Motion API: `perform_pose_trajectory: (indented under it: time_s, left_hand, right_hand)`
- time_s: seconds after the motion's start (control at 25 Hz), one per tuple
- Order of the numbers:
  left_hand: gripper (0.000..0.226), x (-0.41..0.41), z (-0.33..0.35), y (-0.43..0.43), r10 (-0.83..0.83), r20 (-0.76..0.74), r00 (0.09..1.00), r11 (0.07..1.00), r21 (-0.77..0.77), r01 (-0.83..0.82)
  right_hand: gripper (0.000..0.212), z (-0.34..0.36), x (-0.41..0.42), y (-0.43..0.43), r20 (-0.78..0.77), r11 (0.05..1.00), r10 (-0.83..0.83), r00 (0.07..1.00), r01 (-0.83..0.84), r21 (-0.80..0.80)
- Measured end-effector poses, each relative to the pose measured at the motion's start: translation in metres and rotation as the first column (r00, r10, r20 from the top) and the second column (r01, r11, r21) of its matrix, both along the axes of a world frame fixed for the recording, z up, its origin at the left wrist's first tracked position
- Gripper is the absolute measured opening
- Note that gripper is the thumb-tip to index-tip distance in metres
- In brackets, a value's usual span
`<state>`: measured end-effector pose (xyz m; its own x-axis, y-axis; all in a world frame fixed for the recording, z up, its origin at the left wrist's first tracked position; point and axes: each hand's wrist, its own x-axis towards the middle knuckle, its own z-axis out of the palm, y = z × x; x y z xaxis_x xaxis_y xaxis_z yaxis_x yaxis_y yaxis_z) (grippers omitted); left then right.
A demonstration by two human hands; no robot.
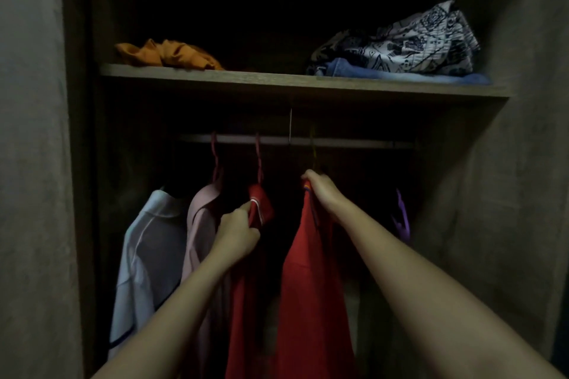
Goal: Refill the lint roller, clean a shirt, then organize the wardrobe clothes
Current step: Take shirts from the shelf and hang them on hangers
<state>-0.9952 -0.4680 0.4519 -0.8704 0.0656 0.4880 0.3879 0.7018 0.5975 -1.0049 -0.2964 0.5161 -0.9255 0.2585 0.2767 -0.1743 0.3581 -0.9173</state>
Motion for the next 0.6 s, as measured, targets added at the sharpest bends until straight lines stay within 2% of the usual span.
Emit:
perform_pose_trajectory:
  time_s: [0.16, 0.28, 0.32, 0.36, 0.4, 0.44, 0.48, 0.52, 0.56, 0.6]
  left_hand:
    - [0.059, -0.004, -0.001, -0.005, -0.023, -0.056, 0.998, 0.999, -0.032, 0.022]
    - [0.053, -0.003, -0.001, -0.009, -0.023, -0.041, 0.999, 0.994, -0.107, 0.019]
    - [0.046, 0.002, 0.0, -0.01, -0.004, -0.067, 0.998, 0.984, -0.179, -0.008]
    - [0.036, 0.008, 0.003, -0.011, 0.034, -0.154, 0.987, 0.965, -0.254, -0.073]
    - [0.028, 0.014, 0.008, -0.015, 0.074, -0.284, 0.956, 0.95, -0.27, -0.154]
    - [0.028, 0.021, 0.016, -0.02, 0.105, -0.417, 0.903, 0.957, -0.206, -0.206]
    - [0.031, 0.027, 0.027, -0.029, 0.121, -0.529, 0.84, 0.977, -0.087, -0.195]
    - [0.032, 0.037, 0.044, -0.039, 0.142, -0.639, 0.756, 0.989, 0.057, -0.137]
    - [0.031, 0.046, 0.065, -0.05, 0.163, -0.74, 0.653, 0.985, 0.16, -0.065]
    - [0.03, 0.053, 0.088, -0.061, 0.182, -0.82, 0.543, 0.978, 0.206, -0.017]
  right_hand:
    - [0.036, -0.011, -0.033, 0.01, 0.019, 0.997, 0.002, 1.0, -0.003, 0.077]
    - [0.038, -0.026, -0.043, 0.015, 0.037, 0.993, 0.03, 0.999, -0.034, 0.115]
    - [0.04, -0.03, -0.041, 0.015, 0.059, 0.982, -0.003, 0.998, -0.008, 0.187]
    - [0.043, -0.033, -0.038, 0.013, 0.063, 0.951, -0.119, 0.991, 0.095, 0.296]
    - [0.047, -0.032, -0.033, 0.012, -0.003, 0.879, -0.28, 0.96, 0.258, 0.401]
    - [0.049, -0.028, -0.022, 0.009, -0.15, 0.8, -0.377, 0.914, 0.403, 0.445]
    - [0.048, -0.021, -0.01, 0.004, -0.376, 0.753, -0.357, 0.855, 0.502, 0.426]
    - [0.043, -0.011, 0.005, -0.002, -0.613, 0.759, -0.22, 0.759, 0.528, 0.381]
    - [0.037, 0.004, 0.021, -0.008, -0.785, 0.779, -0.048, 0.617, 0.515, 0.357]
    - [0.029, 0.021, 0.034, -0.016, -0.879, 0.778, 0.113, 0.464, 0.509, 0.368]
